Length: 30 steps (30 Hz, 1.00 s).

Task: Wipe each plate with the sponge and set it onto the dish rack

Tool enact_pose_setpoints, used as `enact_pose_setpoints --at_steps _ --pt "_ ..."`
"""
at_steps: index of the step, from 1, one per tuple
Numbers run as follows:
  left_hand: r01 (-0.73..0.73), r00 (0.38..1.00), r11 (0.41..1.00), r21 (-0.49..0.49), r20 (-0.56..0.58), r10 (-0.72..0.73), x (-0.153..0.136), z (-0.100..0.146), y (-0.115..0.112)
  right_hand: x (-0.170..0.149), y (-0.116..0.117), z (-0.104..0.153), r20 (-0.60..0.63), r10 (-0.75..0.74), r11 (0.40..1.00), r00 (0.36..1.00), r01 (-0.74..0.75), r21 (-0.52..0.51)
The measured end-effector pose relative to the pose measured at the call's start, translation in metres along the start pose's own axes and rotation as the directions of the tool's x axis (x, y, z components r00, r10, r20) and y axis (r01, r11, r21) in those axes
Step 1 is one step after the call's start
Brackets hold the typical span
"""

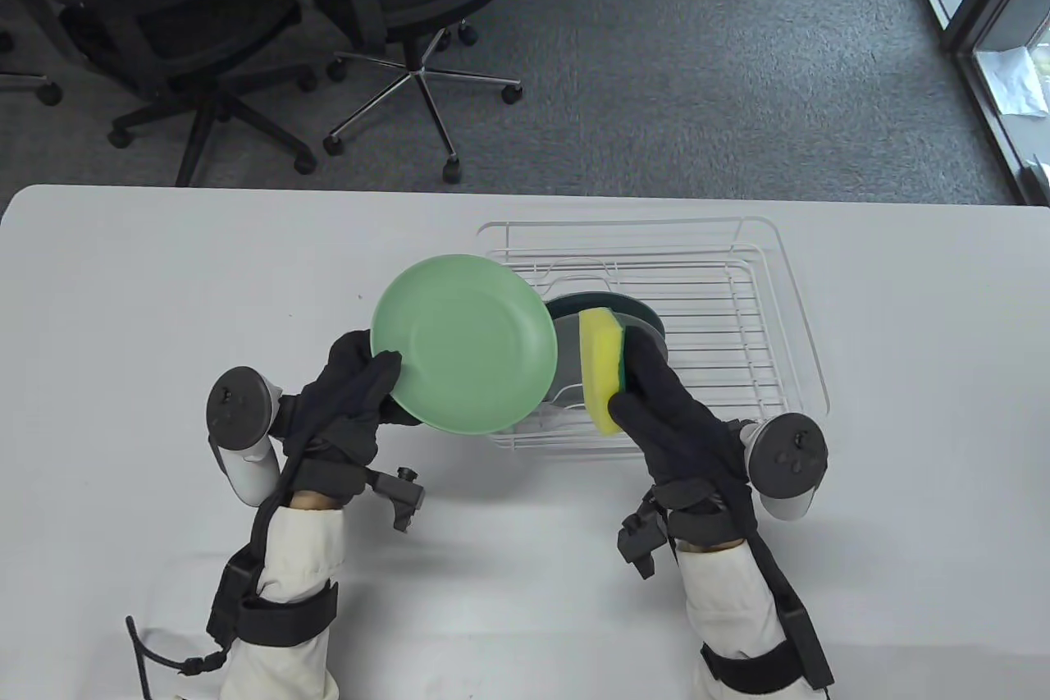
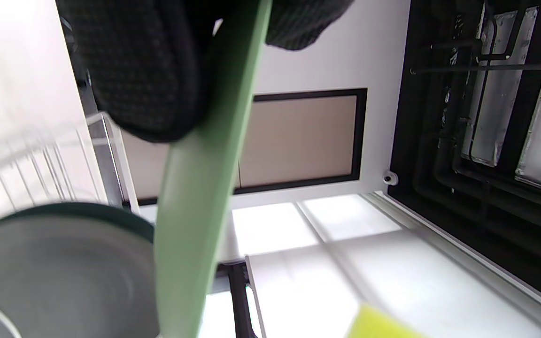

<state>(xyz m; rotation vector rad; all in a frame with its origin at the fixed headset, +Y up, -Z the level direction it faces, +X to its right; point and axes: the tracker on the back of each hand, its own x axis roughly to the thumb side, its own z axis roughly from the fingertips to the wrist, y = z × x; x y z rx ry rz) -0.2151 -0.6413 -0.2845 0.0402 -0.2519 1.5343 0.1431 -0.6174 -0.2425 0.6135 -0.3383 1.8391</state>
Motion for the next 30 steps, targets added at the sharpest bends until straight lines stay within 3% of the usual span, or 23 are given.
enact_pose_setpoints --at_steps 5,8,10,14,16,18,21,24,30 --pt "-0.048 0.999 0.996 -0.080 0.018 0.049 -0.003 -0.002 -0.017 0.004 0.014 0.000 0.035 0.196 0.981 0.980 -0.196 -0.001" --pt "-0.055 0.998 0.991 -0.126 0.019 0.058 -0.006 -0.004 -0.026 0.007 0.025 0.001 0.077 0.403 0.915 0.912 -0.402 -0.029" --pt "-0.075 0.997 0.986 -0.147 0.007 0.077 -0.008 -0.004 -0.032 0.009 0.032 0.001 0.119 0.546 0.837 0.829 -0.547 -0.030" --pt "-0.124 0.992 0.977 -0.172 0.004 0.127 -0.010 -0.003 -0.044 0.014 0.052 0.002 0.213 0.787 0.586 0.579 -0.809 0.034" --pt "-0.074 0.997 0.981 -0.179 0.025 0.079 -0.009 -0.003 -0.047 0.016 0.060 0.002 0.234 0.815 0.522 0.531 -0.847 0.102" --pt "-0.049 0.998 0.983 -0.177 0.040 0.057 -0.008 -0.003 -0.049 0.017 0.064 0.003 0.241 0.791 0.547 0.563 -0.826 0.134" --pt "-0.060 0.996 0.973 -0.224 0.048 0.072 -0.008 -0.003 -0.053 0.020 0.067 0.003 0.227 0.686 0.668 0.691 -0.722 0.177" --pt "-0.061 0.994 0.963 -0.264 0.074 0.083 -0.007 -0.003 -0.058 0.020 0.063 0.003 0.197 0.633 0.733 0.749 -0.662 0.158" --pt "0.041 0.989 0.954 -0.297 0.147 0.003 0.000 0.000 -0.068 0.002 0.051 0.001 0.129 0.723 0.682 0.679 -0.731 0.025"
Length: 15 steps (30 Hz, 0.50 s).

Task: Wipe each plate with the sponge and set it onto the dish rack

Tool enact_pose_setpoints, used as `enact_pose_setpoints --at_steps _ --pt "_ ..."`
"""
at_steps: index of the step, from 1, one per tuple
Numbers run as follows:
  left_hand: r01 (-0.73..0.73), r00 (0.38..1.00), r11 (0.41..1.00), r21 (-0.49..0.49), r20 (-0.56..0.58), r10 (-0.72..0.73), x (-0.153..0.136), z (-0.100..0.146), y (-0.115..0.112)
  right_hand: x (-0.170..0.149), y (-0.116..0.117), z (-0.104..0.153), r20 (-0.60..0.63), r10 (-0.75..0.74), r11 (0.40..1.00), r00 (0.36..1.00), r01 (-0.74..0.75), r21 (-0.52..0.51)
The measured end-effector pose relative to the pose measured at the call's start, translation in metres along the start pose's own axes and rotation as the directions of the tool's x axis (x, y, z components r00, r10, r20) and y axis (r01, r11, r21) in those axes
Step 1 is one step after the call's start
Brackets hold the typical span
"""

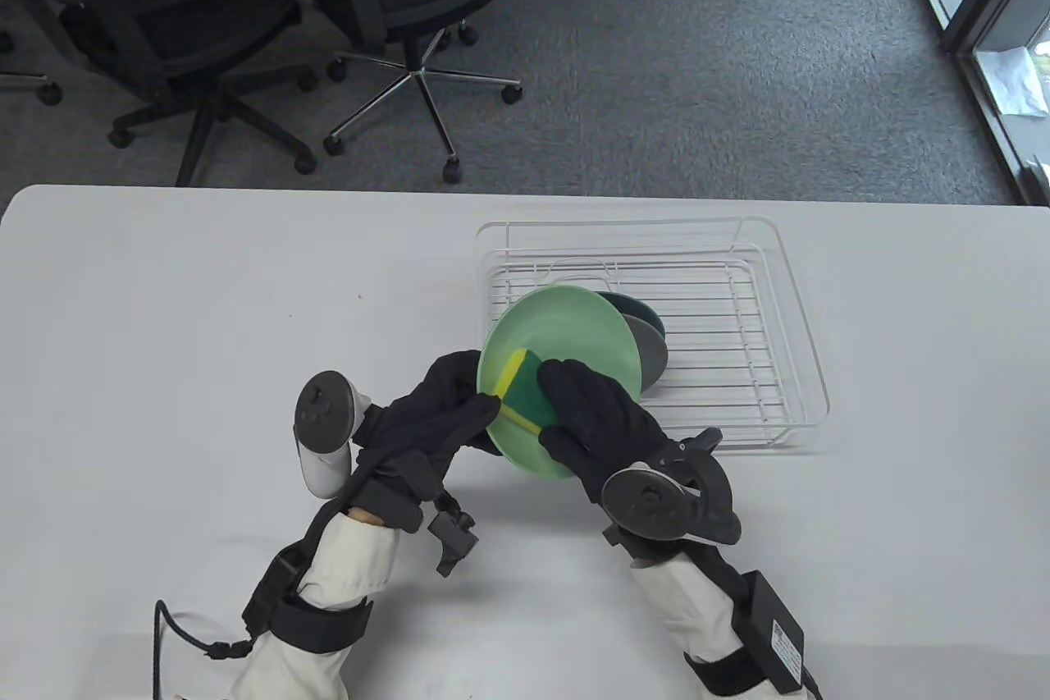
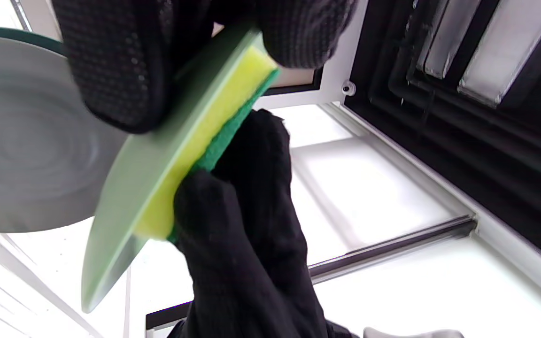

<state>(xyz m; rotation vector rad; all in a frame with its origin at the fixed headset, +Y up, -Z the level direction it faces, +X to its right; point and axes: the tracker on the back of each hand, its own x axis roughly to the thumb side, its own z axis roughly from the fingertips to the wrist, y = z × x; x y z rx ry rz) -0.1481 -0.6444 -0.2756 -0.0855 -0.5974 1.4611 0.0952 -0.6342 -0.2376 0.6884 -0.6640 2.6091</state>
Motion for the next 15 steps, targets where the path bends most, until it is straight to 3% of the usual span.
enact_pose_setpoints --at_steps 4,10,15 --pt "0.012 1.000 1.000 0.014 -0.014 -0.012 -0.003 0.000 -0.003 -0.017 0.002 0.001 -0.063 0.070 0.997 0.996 -0.068 0.031" --pt "0.002 1.000 0.997 0.074 -0.018 -0.001 -0.009 0.001 0.005 -0.019 -0.003 -0.002 -0.037 0.182 0.965 0.983 -0.171 0.199" --pt "0.055 0.998 0.993 0.103 0.000 -0.055 -0.009 0.002 0.012 -0.011 -0.002 -0.004 0.041 0.021 0.951 0.999 -0.033 0.306"
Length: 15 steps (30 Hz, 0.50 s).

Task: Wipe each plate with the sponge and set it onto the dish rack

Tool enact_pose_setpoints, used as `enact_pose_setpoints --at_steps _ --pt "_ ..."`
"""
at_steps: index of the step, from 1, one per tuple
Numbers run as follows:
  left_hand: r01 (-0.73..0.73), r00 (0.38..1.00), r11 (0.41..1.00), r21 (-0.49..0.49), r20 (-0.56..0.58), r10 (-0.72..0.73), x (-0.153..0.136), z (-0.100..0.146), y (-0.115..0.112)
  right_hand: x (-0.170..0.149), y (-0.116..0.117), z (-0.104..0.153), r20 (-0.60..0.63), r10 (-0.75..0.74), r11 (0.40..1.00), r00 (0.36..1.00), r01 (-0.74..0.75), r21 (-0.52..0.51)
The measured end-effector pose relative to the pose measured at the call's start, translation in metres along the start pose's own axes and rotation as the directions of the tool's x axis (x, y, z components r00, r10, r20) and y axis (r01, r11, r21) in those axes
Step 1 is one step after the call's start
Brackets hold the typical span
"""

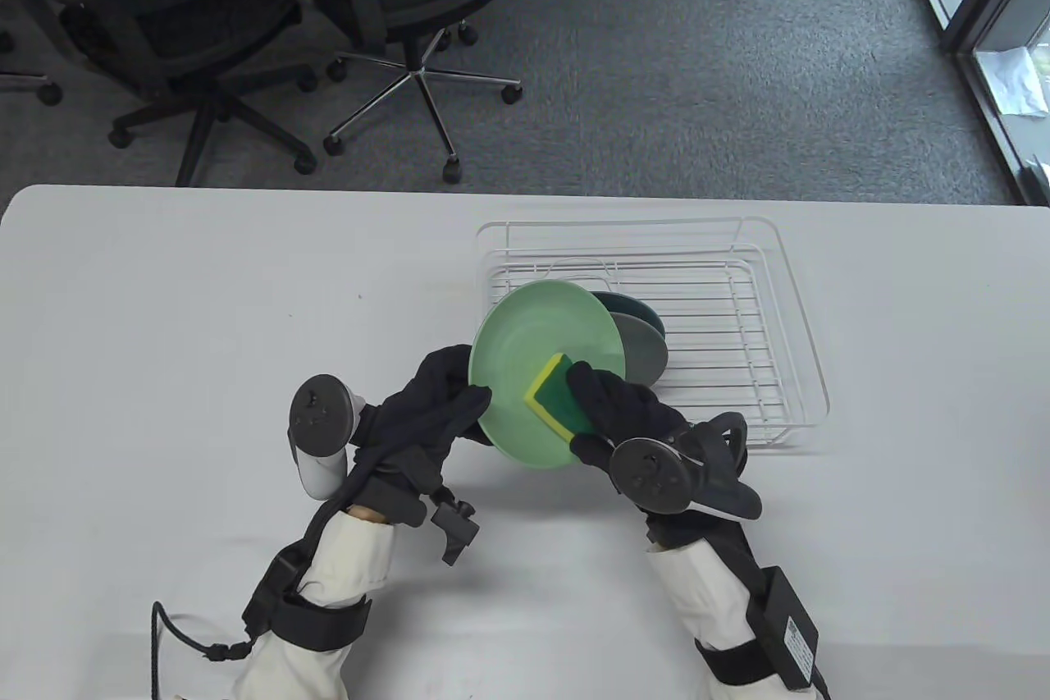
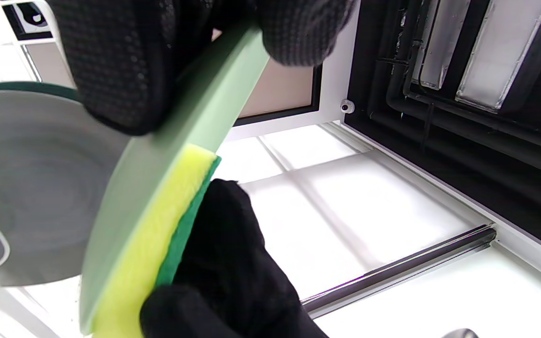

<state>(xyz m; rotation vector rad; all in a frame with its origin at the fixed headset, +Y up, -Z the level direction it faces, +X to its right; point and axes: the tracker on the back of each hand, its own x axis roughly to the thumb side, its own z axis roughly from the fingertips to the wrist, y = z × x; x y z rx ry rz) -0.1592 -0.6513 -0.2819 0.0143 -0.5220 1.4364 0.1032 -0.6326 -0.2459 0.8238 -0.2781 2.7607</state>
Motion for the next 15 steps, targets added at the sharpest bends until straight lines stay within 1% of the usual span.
enact_pose_setpoints --at_steps 2,4,7,9,11,13,15 --pt "0.007 1.000 1.000 -0.013 0.016 -0.007 0.001 0.000 0.000 0.006 0.001 -0.001 0.029 -0.046 0.999 0.999 0.046 -0.004" --pt "0.019 0.999 0.998 -0.053 0.028 -0.018 0.004 -0.001 -0.001 0.013 0.002 -0.001 0.044 -0.039 0.998 0.998 0.041 -0.045" --pt "0.053 0.996 0.989 -0.140 0.081 -0.042 0.007 -0.002 -0.005 0.021 0.002 0.002 0.034 0.035 0.982 0.999 -0.028 -0.186" --pt "0.046 0.996 0.984 -0.169 0.088 -0.031 0.008 -0.002 -0.007 0.022 0.002 0.004 0.030 0.071 0.964 0.997 -0.061 -0.258" --pt "0.042 0.996 0.976 -0.214 0.087 -0.023 0.008 -0.002 -0.011 0.022 0.001 0.006 0.009 0.080 0.940 0.997 -0.072 -0.334" --pt "0.080 0.994 0.963 -0.256 0.098 -0.057 0.008 -0.003 -0.016 0.020 -0.002 0.010 -0.048 0.100 0.906 0.994 -0.111 -0.408" --pt "0.102 0.992 0.957 -0.273 0.105 -0.076 0.009 -0.004 -0.021 0.017 -0.004 0.012 -0.096 0.154 0.881 0.983 -0.181 -0.437"
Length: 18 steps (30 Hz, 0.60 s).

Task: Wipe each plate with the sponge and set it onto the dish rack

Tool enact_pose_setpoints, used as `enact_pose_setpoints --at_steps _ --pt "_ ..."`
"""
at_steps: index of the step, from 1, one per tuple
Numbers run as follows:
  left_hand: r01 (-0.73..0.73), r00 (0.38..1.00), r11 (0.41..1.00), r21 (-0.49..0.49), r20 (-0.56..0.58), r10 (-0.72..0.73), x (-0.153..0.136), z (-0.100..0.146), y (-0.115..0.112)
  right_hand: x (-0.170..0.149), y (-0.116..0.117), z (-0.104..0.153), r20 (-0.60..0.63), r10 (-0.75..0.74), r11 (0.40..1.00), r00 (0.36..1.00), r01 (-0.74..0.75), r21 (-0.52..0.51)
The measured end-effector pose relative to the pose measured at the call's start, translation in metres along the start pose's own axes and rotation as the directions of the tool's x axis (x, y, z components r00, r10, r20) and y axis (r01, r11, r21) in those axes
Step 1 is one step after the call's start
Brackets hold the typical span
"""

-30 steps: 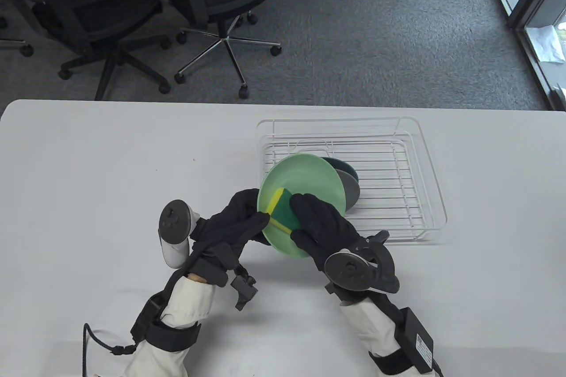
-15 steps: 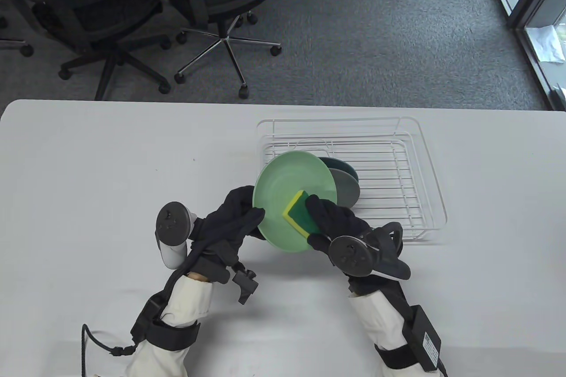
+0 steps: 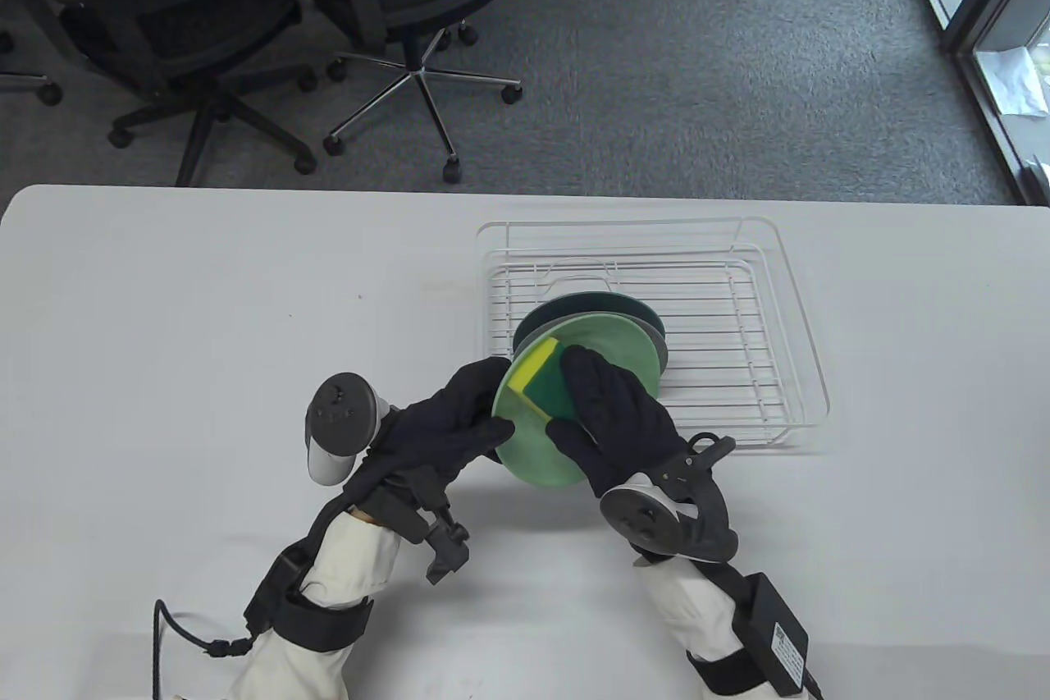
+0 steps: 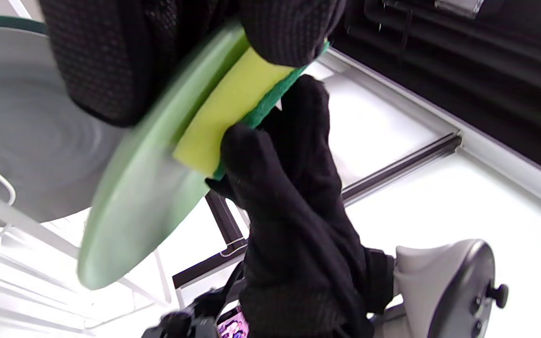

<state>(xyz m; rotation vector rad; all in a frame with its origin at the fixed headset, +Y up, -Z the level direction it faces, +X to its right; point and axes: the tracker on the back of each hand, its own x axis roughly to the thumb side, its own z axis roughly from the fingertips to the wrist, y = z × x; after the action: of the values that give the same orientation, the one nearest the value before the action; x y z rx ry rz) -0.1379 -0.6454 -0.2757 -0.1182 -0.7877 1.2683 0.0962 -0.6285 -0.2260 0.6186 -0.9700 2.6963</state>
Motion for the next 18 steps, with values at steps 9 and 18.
enact_pose_setpoints --at_steps 9,18 --pt "0.002 1.000 0.998 0.063 0.001 -0.002 -0.002 0.002 0.002 -0.017 0.003 -0.001 -0.070 0.192 0.980 0.979 -0.188 0.065" --pt "-0.039 0.999 0.957 0.288 0.026 0.033 -0.006 0.011 0.023 -0.016 0.019 -0.003 -0.012 0.081 0.941 0.997 -0.072 0.332"
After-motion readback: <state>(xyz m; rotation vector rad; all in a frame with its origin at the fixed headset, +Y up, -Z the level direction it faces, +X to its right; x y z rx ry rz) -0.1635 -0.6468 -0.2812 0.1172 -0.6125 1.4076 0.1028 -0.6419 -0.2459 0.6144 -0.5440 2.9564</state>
